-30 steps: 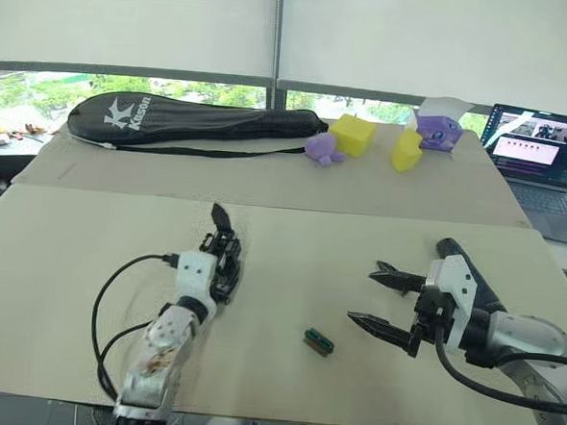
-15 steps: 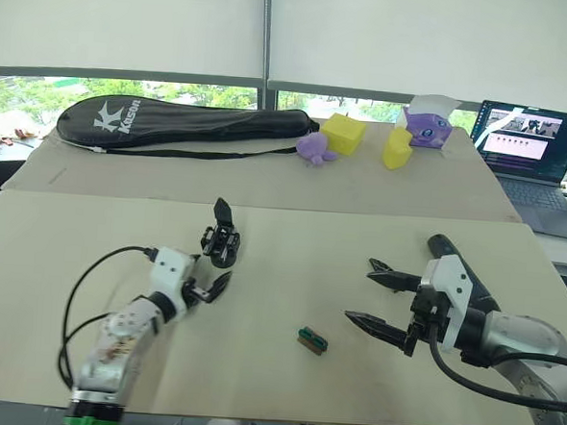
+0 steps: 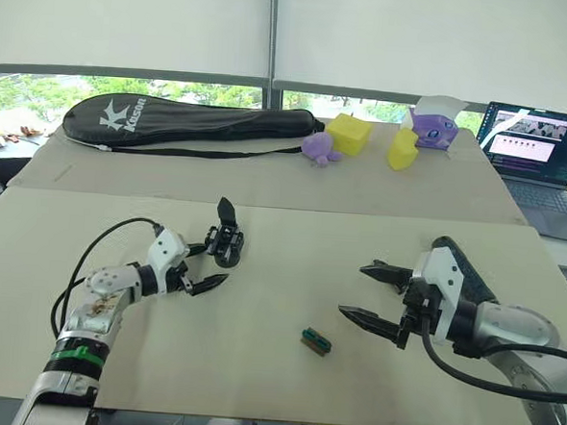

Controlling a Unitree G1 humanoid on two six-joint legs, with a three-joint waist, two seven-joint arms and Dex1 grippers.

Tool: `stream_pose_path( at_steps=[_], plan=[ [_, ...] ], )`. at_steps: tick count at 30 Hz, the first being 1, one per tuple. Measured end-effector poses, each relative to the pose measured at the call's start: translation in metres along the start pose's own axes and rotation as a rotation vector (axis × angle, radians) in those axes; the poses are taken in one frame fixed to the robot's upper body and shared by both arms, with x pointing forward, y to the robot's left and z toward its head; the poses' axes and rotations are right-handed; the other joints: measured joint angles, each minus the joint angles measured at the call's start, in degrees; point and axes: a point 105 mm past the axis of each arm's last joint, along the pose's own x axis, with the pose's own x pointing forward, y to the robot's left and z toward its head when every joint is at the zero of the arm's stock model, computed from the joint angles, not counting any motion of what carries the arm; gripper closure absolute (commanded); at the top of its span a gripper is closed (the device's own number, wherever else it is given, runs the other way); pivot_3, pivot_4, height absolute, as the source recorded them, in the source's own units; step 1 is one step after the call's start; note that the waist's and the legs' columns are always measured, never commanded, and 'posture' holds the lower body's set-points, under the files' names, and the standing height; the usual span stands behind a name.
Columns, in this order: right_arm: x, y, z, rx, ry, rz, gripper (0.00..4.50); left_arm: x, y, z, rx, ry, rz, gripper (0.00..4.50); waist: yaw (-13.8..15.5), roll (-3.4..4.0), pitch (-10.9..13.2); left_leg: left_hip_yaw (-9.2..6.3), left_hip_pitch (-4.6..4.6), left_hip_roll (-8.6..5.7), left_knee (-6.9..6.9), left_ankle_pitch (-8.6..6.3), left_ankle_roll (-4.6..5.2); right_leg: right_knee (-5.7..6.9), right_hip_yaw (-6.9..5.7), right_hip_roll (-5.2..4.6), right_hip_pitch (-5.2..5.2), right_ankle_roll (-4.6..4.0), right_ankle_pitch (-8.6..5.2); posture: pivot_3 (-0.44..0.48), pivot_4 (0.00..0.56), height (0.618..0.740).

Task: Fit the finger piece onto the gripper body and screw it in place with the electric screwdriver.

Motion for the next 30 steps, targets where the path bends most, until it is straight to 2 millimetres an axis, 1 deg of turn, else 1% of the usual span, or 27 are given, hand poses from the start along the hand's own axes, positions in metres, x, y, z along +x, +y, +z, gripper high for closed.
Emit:
stream_pose_path(
  at_steps=[5, 8, 11, 13, 15, 16, 17, 19, 20, 21, 22, 24, 26, 28, 30],
  plan=[
    [0.004, 0.002, -0.001, 0.010, -0.006, -0.002, 0.00, 0.014, 0.008, 0.004, -0.013, -0.019, 0.008, 0.04, 0.0, 0.00, 0.0, -0.04, 0.01, 0.00, 0.00, 0.00, 0.00, -0.02, -0.04, 0.00, 0.03, 0.00, 0.00, 0.000, 0.150, 0.737],
    [0.004, 0.004, -0.005, 0.021, 0.005, 0.001, 0.00, 0.017, 0.009, 0.004, -0.019, -0.033, 0.009, 0.86, 0.1, 0.01, 0.0, -0.06, 0.02, 0.00, 0.02, 0.01, 0.01, -0.02, -0.09, -0.04, 0.09, 0.00, 0.00, 0.000, 0.150, 0.737],
    [0.004, 0.005, -0.009, 0.025, 0.018, -0.001, 0.00, 0.020, 0.007, 0.005, -0.030, -0.058, 0.016, 2.21, 0.3, 0.01, 0.0, -0.13, 0.04, -0.03, 0.06, -0.01, -0.02, -0.03, -0.17, -0.10, 0.18, 0.01, 0.00, 0.000, 0.150, 0.737],
    [0.004, 0.005, -0.009, 0.024, 0.019, -0.002, 0.00, 0.020, 0.001, 0.006, -0.023, -0.070, 0.013, 2.20, 0.2, 0.02, 0.0, -0.15, 0.03, -0.04, 0.04, -0.01, -0.02, -0.07, -0.17, -0.11, 0.18, 0.02, 0.00, 0.000, 0.150, 0.737],
    [0.003, 0.006, -0.009, 0.025, 0.020, -0.003, 0.00, 0.022, -0.013, 0.008, -0.024, -0.086, -0.004, 2.20, 0.2, 0.02, 0.0, -0.16, 0.02, -0.06, 0.01, 0.00, 0.00, -0.11, -0.19, -0.13, 0.17, 0.02, -0.01, 0.000, 0.150, 0.737],
    [0.002, 0.009, -0.011, 0.028, 0.024, -0.002, 0.00, 0.024, -0.027, 0.009, -0.032, -0.103, -0.017, 2.20, 0.2, 0.03, 0.0, -0.18, 0.01, -0.08, 0.00, 0.00, 0.00, -0.13, -0.22, -0.16, 0.18, 0.04, -0.02, 0.000, 0.150, 0.737],
    [0.002, 0.011, -0.013, 0.034, 0.028, 0.000, 0.00, 0.025, -0.034, 0.010, -0.042, -0.113, -0.028, 2.20, 0.3, 0.03, 0.0, -0.19, 0.01, -0.09, -0.01, 0.00, 0.00, -0.14, -0.25, -0.19, 0.21, 0.05, -0.02, 0.000, 0.150, 0.737],
    [0.000, 0.017, -0.018, 0.046, 0.043, 0.006, 0.00, 0.032, -0.060, 0.016, -0.090, -0.140, -0.051, 2.20, 0.5, 0.04, 0.0, -0.21, -0.02, -0.18, 0.00, 0.00, 0.00, -0.16, -0.31, -0.29, 0.24, 0.09, -0.04, 0.000, 0.150, 0.737],
    [-0.001, 0.020, -0.019, 0.048, 0.046, 0.007, 0.00, 0.040, -0.078, 0.019, -0.113, -0.146, -0.070, 2.20, 0.7, 0.04, 0.0, -0.21, -0.03, -0.24, 0.03, -0.01, -0.03, -0.15, -0.31, -0.37, 0.28, 0.15, -0.04, 0.000, 0.150, 0.737],
    [-0.001, 0.022, -0.018, 0.044, 0.043, 0.007, 0.00, 0.047, -0.091, 0.023, -0.121, -0.147, -0.085, 2.20, 0.9, 0.03, 0.0, -0.22, -0.02, -0.29, 0.07, -0.12, -0.23, -0.15, -0.30, -0.44, 0.33, 0.26, 0.00, 0.000, 0.150, 0.737],
    [-0.002, 0.023, -0.016, 0.036, 0.038, 0.005, 0.00, 0.054, -0.104, 0.026, -0.118, -0.142, -0.106, 2.20, 1.0, 0.03, 0.0, -0.21, -0.02, -0.31, 0.10, -0.13, -0.24, -0.16, -0.25, -0.46, 0.36, 0.35, 0.05, 0.000, 0.150, 0.737],
    [-0.002, 0.024, -0.012, 0.024, 0.029, 0.003, 0.00, 0.068, -0.122, 0.030, -0.099, -0.128, -0.119, 2.20, 1.1, 0.01, 0.1, -0.21, -0.01, -0.31, 0.10, -0.13, -0.24, -0.16, -0.17, -0.46, 0.35, 0.40, 0.07, 0.000, 0.150, 0.737],
    [-0.003, 0.022, -0.011, 0.016, 0.027, -0.011, 0.00, 0.078, -0.132, 0.034, -0.074, -0.118, -0.108, 2.20, 1.2, 0.00, 0.1, -0.21, -0.01, -0.27, 0.04, -0.13, -0.23, -0.13, -0.09, -0.38, 0.26, 0.41, 0.06, 0.000, 0.150, 0.737],
    [-0.004, 0.020, -0.012, 0.009, 0.033, -0.035, 0.00, 0.083, -0.129, 0.037, -0.075, -0.123, -0.053, 2.20, 1.1, 0.00, 0.1, -0.21, -0.02, -0.19, -0.03, -0.12, -0.20, -0.11, -0.04, -0.28, 0.17, 0.41, 0.06, 0.000, 0.150, 0.737],
    [-0.003, 0.017, -0.012, 0.001, 0.028, -0.054, 0.00, 0.086, -0.125, 0.037, -0.069, -0.119, 0.006, 2.20, 1.3, -0.01, 0.1, -0.22, -0.02, -0.12, -0.03, 0.02, 0.04, -0.10, -0.07, -0.22, 0.15, 0.40, 0.06, 0.000, 0.150, 0.737]
  ],
)
